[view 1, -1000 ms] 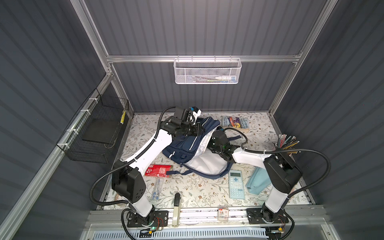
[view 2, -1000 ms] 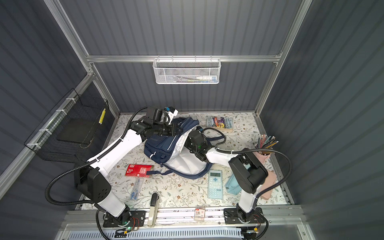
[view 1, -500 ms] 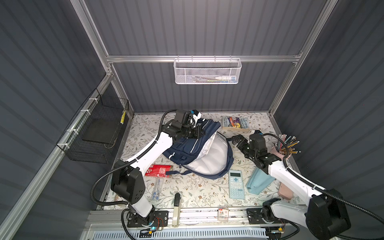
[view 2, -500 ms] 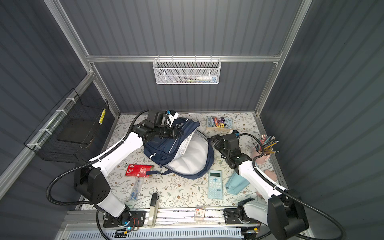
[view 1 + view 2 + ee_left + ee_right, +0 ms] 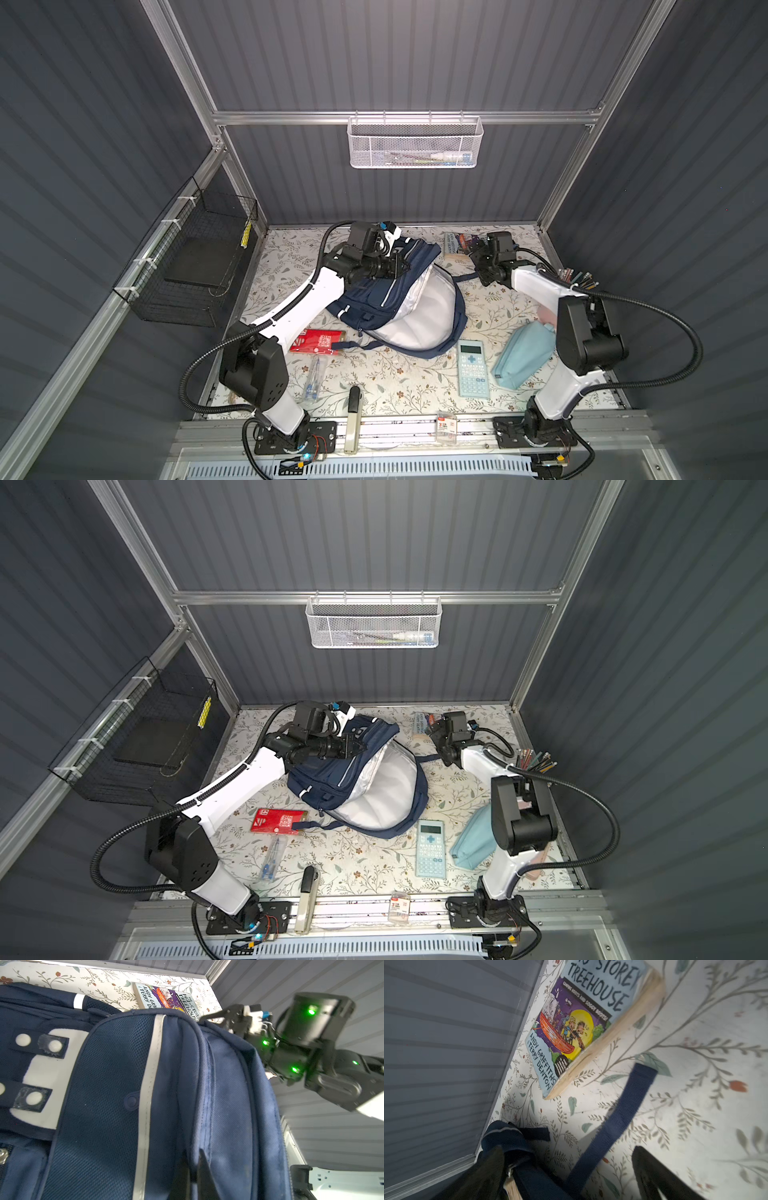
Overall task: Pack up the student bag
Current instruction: 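Release the book inside the bag and move the right gripper to the 143-Storey Treehouse book, then grasp the 143-Storey Treehouse book with the right gripper and lift it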
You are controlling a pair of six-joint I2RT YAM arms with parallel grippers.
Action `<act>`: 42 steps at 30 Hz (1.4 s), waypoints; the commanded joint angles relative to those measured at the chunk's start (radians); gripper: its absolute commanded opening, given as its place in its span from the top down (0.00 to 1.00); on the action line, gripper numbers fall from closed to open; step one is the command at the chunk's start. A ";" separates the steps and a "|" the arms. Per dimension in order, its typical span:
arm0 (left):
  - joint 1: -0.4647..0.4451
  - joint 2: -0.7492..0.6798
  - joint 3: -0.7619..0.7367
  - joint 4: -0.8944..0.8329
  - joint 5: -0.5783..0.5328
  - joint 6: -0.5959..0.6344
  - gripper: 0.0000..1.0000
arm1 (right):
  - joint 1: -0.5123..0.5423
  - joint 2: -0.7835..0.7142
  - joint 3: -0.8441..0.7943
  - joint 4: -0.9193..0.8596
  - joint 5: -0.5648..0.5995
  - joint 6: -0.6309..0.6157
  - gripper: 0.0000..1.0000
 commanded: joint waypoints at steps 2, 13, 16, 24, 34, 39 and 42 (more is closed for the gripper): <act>0.008 -0.044 0.008 0.088 0.015 -0.022 1.00 | -0.012 0.092 0.161 -0.085 0.042 0.035 0.03; 0.008 -0.044 -0.047 0.123 0.045 -0.034 1.00 | -0.017 0.270 0.358 -0.208 0.020 0.036 0.04; 0.009 -0.049 -0.048 0.120 0.046 -0.031 1.00 | -0.013 0.299 0.373 -0.223 0.013 0.035 0.05; 0.008 -0.062 -0.056 0.111 0.037 -0.020 1.00 | -0.048 0.364 0.387 -0.227 -0.108 0.033 0.11; 0.008 -0.052 -0.077 0.154 0.058 -0.048 1.00 | -0.080 0.430 0.464 -0.258 -0.094 0.034 0.22; 0.008 -0.057 -0.078 0.155 0.064 -0.052 1.00 | -0.096 0.440 0.471 -0.307 -0.062 0.034 0.40; 0.008 -0.061 -0.080 0.158 0.063 -0.052 1.00 | -0.101 0.458 0.473 -0.309 -0.070 0.035 0.53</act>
